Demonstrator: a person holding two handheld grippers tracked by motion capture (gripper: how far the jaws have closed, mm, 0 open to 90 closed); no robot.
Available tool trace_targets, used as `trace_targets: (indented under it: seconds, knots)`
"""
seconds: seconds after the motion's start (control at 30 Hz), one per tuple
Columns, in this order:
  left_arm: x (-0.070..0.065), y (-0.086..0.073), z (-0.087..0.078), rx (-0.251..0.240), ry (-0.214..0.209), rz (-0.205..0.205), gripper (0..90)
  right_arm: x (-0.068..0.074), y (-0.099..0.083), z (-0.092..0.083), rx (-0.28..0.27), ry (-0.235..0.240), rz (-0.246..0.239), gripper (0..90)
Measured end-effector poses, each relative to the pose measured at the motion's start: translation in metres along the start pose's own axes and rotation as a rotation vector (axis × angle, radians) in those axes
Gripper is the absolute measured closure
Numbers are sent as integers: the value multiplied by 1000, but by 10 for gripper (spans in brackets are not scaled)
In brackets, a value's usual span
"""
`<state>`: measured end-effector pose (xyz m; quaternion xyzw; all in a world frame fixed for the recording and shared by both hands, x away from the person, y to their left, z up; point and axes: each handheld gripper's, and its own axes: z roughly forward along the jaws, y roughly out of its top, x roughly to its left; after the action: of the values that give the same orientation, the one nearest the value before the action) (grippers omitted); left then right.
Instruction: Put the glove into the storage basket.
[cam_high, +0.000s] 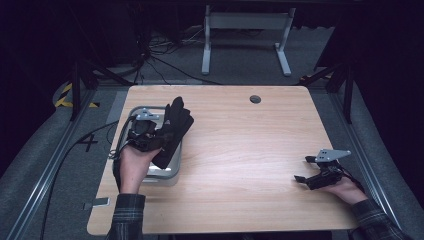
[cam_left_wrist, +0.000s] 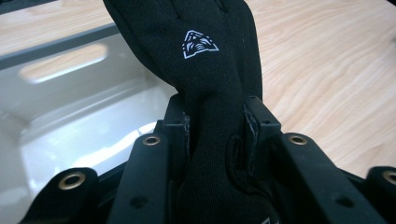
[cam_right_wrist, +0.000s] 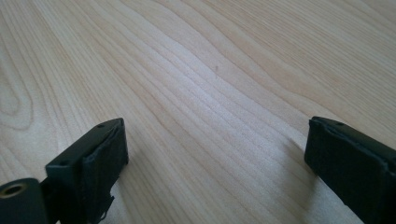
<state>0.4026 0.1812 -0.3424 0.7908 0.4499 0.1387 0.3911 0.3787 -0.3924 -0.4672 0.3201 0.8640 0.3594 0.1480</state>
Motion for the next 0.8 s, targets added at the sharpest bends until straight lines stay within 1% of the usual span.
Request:
trace_targets:
  seconds: [0.03,0.07,0.1,0.17,0.23,0.37,0.43,0.47,0.5,0.6,0.63,0.67,0.7,0.73,0.8]
  knots:
    - [3,-2,0,1,5,-6,677,0,0,0,-1,0,-1,65]
    - [9,-6,0,12,19,-12,677,0,0,0,-1,0,-1,65]
    - [9,-6,0,12,19,-12,677,0,0,0,-1,0,-1,65]
    - [16,-10,1,19,37,-19,676,0,0,0,0,0,-1,65]
    - [21,-13,4,29,44,-23,676,0,0,0,0,0,-1,65]
    - [29,-18,15,66,50,-20,675,0,0,0,0,0,-1,64]
    - [31,-20,20,85,67,-18,673,0,0,0,0,-1,-1,64]
    - [33,-21,22,94,68,-20,673,0,0,0,0,0,-1,64]
    - [35,-22,25,101,57,-28,672,0,0,0,0,-1,-1,64]
    - [40,-25,34,146,66,-34,668,0,0,0,0,0,-1,64]
    - [42,-26,36,154,66,-36,665,0,0,0,0,0,0,64]
    - [42,-27,37,162,67,-41,664,0,0,0,0,0,-1,64]
    - [43,-27,39,177,65,-54,661,0,0,0,0,0,-1,64]
    - [43,-27,39,184,73,-46,657,0,0,0,0,-1,-1,63]
    - [43,-27,40,180,69,-49,649,0,0,0,0,-1,-1,64]
